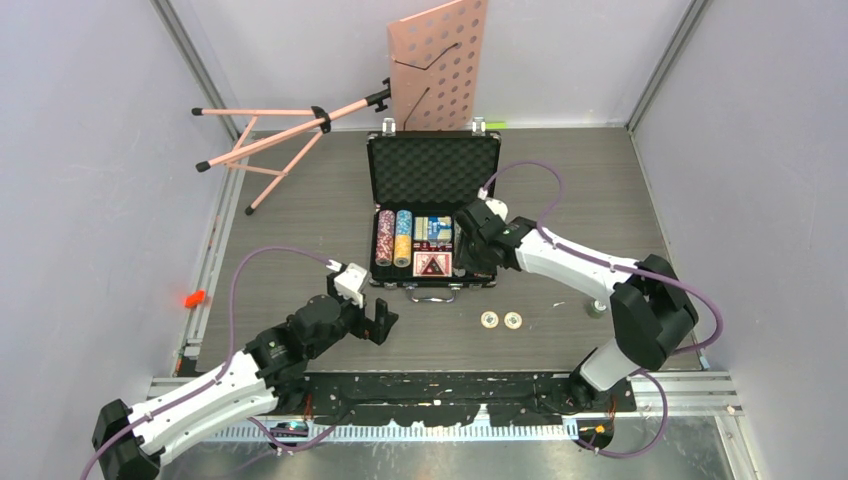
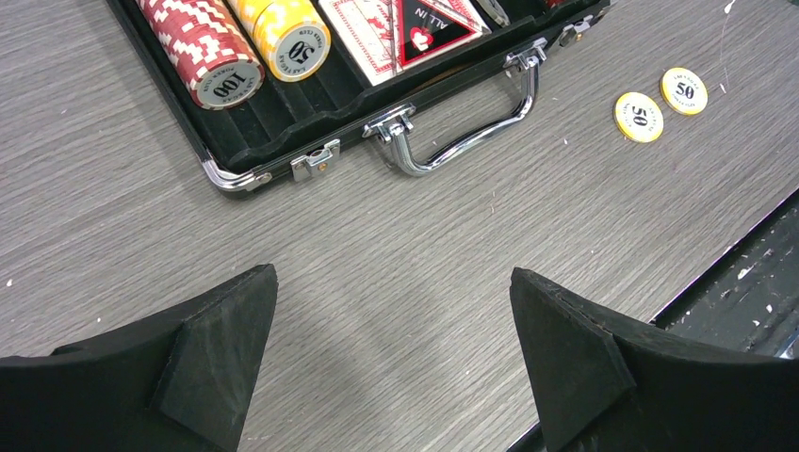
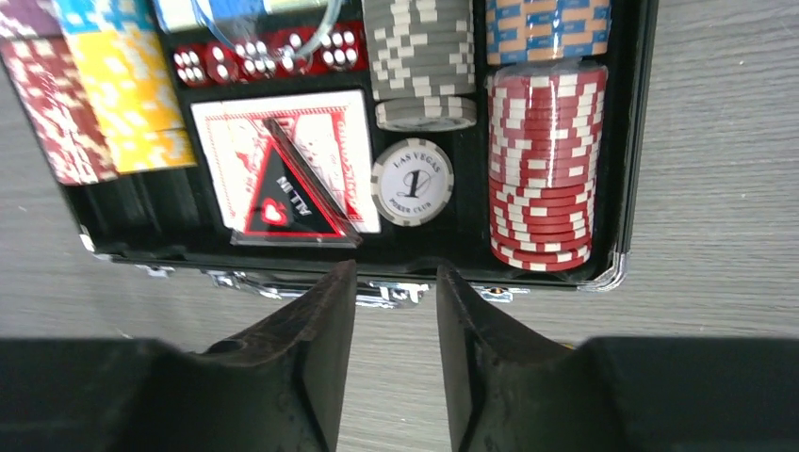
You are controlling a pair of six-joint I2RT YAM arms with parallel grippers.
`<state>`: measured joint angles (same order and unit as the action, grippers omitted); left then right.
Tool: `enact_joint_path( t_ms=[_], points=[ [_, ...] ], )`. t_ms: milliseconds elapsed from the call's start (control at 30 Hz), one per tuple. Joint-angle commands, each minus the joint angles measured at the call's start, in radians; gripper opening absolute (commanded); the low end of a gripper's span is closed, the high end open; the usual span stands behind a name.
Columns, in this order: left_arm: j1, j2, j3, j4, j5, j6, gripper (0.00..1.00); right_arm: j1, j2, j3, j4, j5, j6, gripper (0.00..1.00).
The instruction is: Pack up texas hold em set
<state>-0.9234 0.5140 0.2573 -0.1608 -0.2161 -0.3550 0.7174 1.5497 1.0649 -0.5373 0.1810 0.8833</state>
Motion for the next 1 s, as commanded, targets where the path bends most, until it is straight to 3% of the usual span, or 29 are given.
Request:
enact_joint_path(
  t_ms=[0,667,967],
  points=[
    [-0.003,0.007,0.003,0.057,-0.007,0.005,0.98,0.005,0.026,0.033,-0.048,-0.024,-0.143,0.41],
    [-0.003,0.032,0.010,0.060,-0.008,0.004,0.98,0.011,0.201,0.115,-0.034,-0.049,-0.161,0.44],
    [-0.003,0.032,0.010,0.060,-0.006,0.005,0.98,0.010,0.189,0.014,0.151,-0.089,-0.009,0.47]
  ],
)
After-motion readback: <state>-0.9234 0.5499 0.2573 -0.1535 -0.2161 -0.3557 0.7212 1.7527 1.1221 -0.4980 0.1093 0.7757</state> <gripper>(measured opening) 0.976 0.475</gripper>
